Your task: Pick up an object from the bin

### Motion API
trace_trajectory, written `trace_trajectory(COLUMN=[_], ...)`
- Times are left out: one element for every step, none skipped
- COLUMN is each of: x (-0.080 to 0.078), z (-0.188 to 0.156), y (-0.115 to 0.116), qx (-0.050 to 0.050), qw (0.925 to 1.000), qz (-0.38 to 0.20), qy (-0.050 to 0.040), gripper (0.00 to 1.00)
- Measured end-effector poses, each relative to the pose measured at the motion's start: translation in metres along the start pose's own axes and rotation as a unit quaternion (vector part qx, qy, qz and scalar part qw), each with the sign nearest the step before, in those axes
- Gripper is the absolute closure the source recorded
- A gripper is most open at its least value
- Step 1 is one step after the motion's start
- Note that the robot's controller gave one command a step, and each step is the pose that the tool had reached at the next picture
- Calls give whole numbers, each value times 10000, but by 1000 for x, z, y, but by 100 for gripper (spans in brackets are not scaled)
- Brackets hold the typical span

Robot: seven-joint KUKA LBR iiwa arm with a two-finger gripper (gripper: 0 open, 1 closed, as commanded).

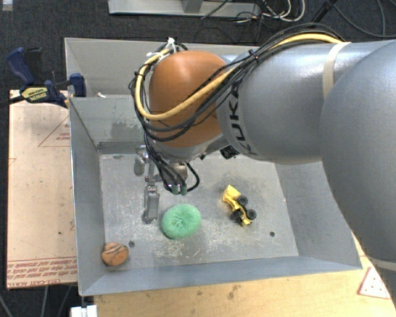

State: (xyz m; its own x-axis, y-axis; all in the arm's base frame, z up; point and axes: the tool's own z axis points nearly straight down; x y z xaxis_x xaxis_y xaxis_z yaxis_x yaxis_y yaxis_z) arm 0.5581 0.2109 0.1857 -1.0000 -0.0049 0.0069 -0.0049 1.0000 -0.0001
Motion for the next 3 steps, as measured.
trace_trajectory(x=[-2, 17, 1], z=[-5, 21, 43], y=[-1, -43, -77], qx=[-8, -22, 1], qw=[10000, 10000, 9998], qz=[20, 64, -175], qy=[-37, -54, -38], gripper=[0, 0, 0])
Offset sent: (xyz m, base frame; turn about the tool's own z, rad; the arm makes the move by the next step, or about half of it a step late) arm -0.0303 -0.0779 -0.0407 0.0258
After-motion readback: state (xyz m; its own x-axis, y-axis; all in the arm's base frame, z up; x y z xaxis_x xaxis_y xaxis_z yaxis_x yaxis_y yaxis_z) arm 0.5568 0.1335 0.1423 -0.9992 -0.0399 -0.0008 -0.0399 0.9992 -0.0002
